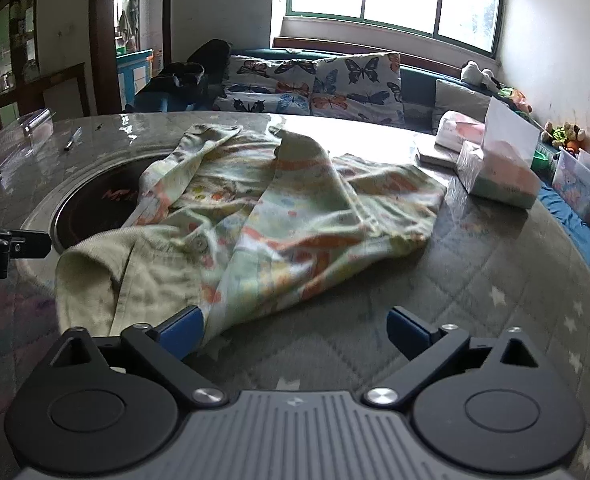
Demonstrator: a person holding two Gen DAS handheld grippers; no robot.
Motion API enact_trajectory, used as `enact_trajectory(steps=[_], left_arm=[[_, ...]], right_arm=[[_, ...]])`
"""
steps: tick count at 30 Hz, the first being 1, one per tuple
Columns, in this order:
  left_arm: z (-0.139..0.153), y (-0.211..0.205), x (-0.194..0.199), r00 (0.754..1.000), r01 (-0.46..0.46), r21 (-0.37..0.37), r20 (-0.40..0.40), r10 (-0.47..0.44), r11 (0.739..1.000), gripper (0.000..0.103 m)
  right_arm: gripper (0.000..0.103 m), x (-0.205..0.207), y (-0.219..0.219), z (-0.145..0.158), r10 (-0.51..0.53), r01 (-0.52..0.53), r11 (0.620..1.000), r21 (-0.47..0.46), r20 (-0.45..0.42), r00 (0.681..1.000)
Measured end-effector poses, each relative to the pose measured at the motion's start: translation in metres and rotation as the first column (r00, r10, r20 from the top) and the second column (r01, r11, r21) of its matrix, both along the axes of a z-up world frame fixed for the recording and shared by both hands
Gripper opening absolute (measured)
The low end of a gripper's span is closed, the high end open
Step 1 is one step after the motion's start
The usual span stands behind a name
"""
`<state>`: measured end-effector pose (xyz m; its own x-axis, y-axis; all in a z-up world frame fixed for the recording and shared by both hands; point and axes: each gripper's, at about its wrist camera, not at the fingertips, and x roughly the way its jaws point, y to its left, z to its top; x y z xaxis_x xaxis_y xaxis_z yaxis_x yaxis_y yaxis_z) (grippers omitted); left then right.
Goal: Fold clothes
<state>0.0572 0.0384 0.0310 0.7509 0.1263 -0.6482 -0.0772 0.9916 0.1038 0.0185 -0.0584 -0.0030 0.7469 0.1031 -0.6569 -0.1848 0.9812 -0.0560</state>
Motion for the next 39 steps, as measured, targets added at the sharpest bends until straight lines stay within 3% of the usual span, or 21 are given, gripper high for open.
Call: enact_trajectory(steps=[9, 15, 19, 29, 31, 34, 35, 36, 39], left_arm=[[0.008, -0.012, 0.052, 0.995, 0.085, -0.035, 0.046, -0.084, 0.996, 0.103], [0.006, -0.021, 0.096, 0.992, 0.123, -0.044, 0.044, -0.121, 0.991, 0.102], [0.001, -0.025, 0.121, 0.989, 0.147, -0.052, 0.035, -0.145, 0.988, 0.101], [-0.021, -0.031, 0.18, 0.987, 0.159, -0.04, -0.016, -0.16, 0.986, 0.081], [-0.027, -0.028, 0.186, 0.987, 0.153, -0.038, -0.035, -0.155, 0.987, 0.074], [-0.034, -0.024, 0.193, 0.987, 0.147, -0.041, -0.062, -0.149, 0.988, 0.052], [-0.035, -0.022, 0.194, 0.986, 0.148, -0.047, -0.069, -0.151, 0.988, 0.04], [-0.036, -0.02, 0.195, 0.985, 0.152, -0.058, -0.073, -0.157, 0.987, 0.026], [-0.036, -0.014, 0.191, 0.985, 0.151, -0.085, -0.066, -0.157, 0.985, 0.01]], right_arm=[[0.086, 0.059, -0.007, 0.009, 0.0, 0.0, 1.0, 0.014, -0.002, 1.0], [0.072, 0.119, -0.012, 0.013, -0.002, 0.001, 0.999, 0.055, 0.005, 1.0], [0.069, 0.152, -0.01, 0.012, 0.019, -0.02, 0.997, 0.08, 0.003, 1.0], [0.063, 0.215, 0.011, -0.006, 0.064, -0.063, 0.995, 0.077, -0.009, 0.998], [0.06, 0.223, 0.015, -0.01, 0.062, -0.061, 0.996, 0.063, -0.016, 0.998], [0.044, 0.233, 0.014, -0.017, 0.074, -0.07, 0.994, 0.084, -0.05, 0.996], [0.041, 0.234, 0.014, -0.018, 0.075, -0.07, 0.994, 0.087, -0.056, 0.996], [0.032, 0.233, 0.013, -0.018, 0.073, -0.068, 0.994, 0.09, -0.056, 0.996], [0.013, 0.227, 0.007, -0.014, 0.065, -0.06, 0.993, 0.102, -0.042, 0.997]])
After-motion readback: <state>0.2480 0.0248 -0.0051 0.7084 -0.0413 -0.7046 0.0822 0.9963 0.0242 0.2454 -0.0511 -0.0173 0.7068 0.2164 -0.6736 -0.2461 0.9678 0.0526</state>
